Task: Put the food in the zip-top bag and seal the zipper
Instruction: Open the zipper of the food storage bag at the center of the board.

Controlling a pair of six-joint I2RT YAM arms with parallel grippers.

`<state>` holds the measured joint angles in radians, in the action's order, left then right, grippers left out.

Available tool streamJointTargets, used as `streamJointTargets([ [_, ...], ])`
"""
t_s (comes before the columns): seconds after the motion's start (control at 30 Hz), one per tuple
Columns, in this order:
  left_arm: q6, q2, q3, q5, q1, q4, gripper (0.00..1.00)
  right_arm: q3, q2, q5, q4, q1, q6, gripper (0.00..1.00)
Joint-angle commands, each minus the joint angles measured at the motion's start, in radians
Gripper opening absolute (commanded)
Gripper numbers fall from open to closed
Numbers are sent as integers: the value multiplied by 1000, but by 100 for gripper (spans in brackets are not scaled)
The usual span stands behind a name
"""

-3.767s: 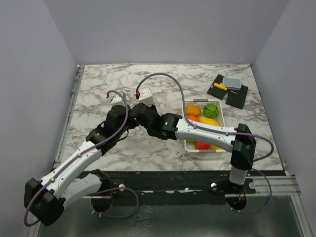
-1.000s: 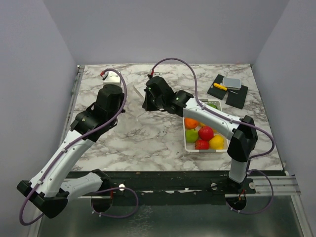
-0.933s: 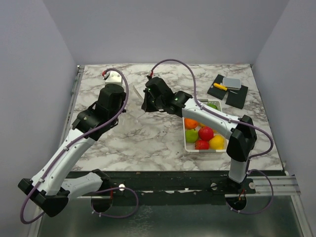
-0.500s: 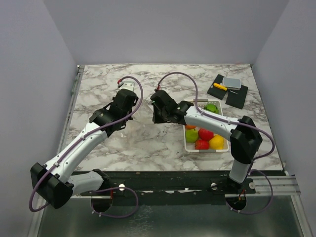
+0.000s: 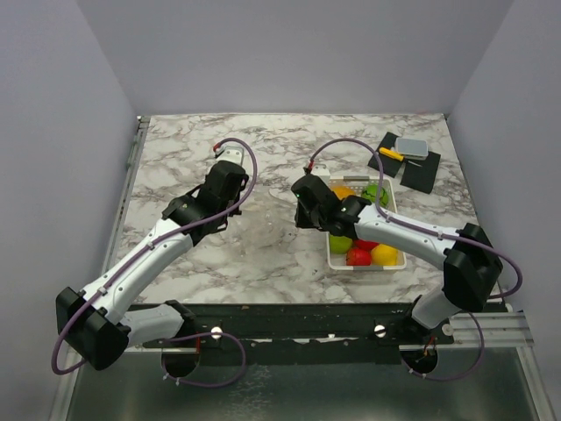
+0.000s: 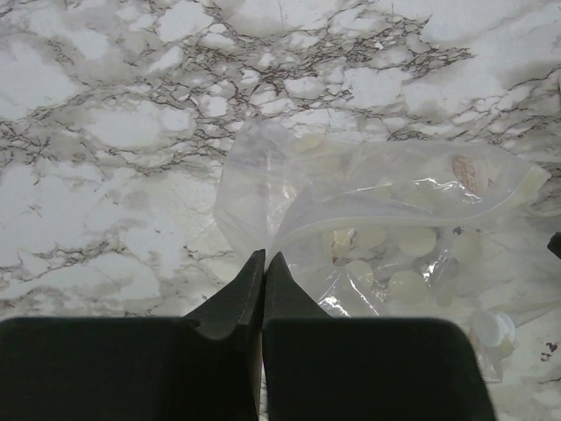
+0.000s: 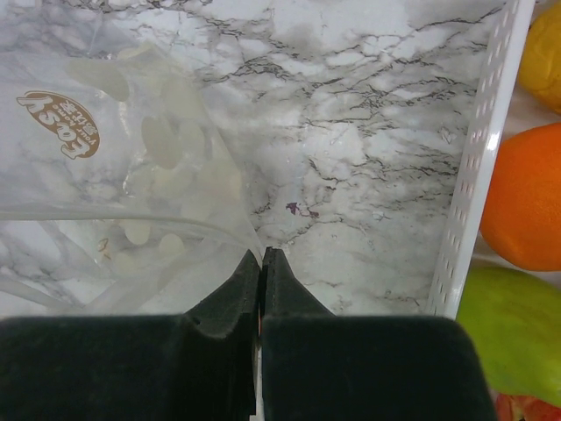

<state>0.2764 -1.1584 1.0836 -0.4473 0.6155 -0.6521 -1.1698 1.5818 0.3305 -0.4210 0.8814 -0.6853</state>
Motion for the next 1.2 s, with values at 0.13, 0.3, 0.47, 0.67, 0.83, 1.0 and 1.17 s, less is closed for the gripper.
streamJointTargets([
  [0.13,-23,14,52,0,-16,-24,0,84,-45,56,-34,-22,-13,1],
  [0.3,-57,-10,97,130,-13,-23,0,71,2,21,12,-22,-35,1],
  [0.47,-73,-26,95,175,-5,10,0,46,44,4,59,-25,-40,1],
  [0.67,-56,-39,48,217,0,80,0,-15,92,-25,76,-31,-22,4],
  [0.83,-38,-55,29,229,0,117,0,-62,120,-25,68,-35,-10,15],
  [1.0,-7,-32,-39,193,0,173,0,-75,101,-27,62,-35,8,29],
  [1.17,14,-26,-73,179,0,184,0,-85,50,-30,37,-35,22,42],
])
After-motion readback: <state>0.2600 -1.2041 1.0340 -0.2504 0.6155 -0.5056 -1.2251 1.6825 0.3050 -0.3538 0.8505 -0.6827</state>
